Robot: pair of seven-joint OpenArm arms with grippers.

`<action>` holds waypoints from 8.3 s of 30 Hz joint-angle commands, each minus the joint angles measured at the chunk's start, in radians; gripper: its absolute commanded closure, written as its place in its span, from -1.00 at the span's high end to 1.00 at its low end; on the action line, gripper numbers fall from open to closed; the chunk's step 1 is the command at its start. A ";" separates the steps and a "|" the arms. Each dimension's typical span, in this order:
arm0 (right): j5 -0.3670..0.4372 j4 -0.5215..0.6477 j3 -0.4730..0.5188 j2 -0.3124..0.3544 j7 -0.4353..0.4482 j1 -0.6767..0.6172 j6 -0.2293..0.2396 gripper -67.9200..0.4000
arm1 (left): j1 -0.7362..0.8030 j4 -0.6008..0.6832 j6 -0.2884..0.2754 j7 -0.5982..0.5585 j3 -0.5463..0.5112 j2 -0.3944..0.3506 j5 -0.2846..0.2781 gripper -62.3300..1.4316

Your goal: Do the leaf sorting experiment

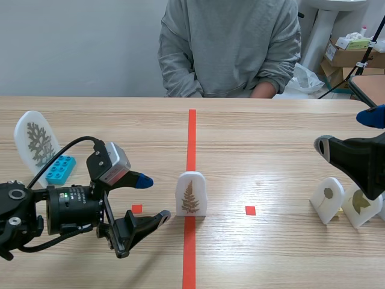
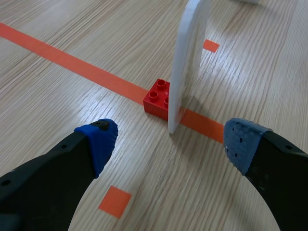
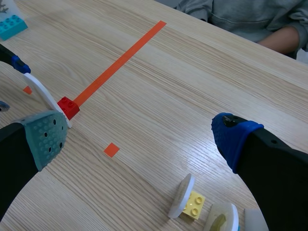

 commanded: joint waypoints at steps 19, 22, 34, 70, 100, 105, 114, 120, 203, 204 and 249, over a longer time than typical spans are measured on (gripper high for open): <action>0.014 0.003 0.013 0.011 0.011 0.011 0.008 0.83 | -0.055 -0.124 0.079 -0.039 0.019 0.174 0.054 0.54; 0.014 0.003 0.013 0.010 0.011 0.011 0.008 0.83 | -0.057 -0.133 0.079 -0.042 0.019 0.190 0.062 0.54; 0.014 0.003 0.013 0.010 0.011 0.011 0.008 0.83 | -0.057 -0.133 0.087 -0.038 0.019 0.237 0.083 0.54; 0.014 0.003 0.013 0.010 0.011 0.011 0.008 0.83 | -0.023 -0.133 0.105 -0.069 0.019 0.241 0.083 -0.82; 0.013 0.003 0.013 0.010 0.011 0.011 0.008 0.83 | 0.127 0.062 0.068 0.016 -0.325 0.238 -0.110 -0.82; 0.013 0.003 0.013 0.010 0.011 0.011 0.008 0.83 | 0.183 0.127 0.069 0.019 -0.428 0.235 -0.111 -0.82; 0.014 0.003 0.013 0.004 0.011 0.011 0.008 0.83 | 0.218 0.153 0.152 0.025 -0.573 0.236 -0.114 -0.82; 0.014 0.003 0.013 -0.023 0.011 0.011 0.008 0.83 | 0.218 0.144 0.248 0.065 -0.623 0.235 -0.113 -0.82; 0.013 0.003 0.013 -0.023 0.010 0.011 0.008 0.83 | 0.370 0.283 0.420 0.061 -0.640 0.185 -0.098 0.99; 0.013 0.003 0.013 -0.023 0.010 0.011 0.008 0.83 | 0.381 0.309 0.420 0.063 -0.642 0.180 -0.098 0.99; 0.008 -0.147 0.006 0.105 0.008 -0.125 0.008 0.83 | 0.808 0.821 0.139 0.124 -0.681 -0.098 -0.376 0.99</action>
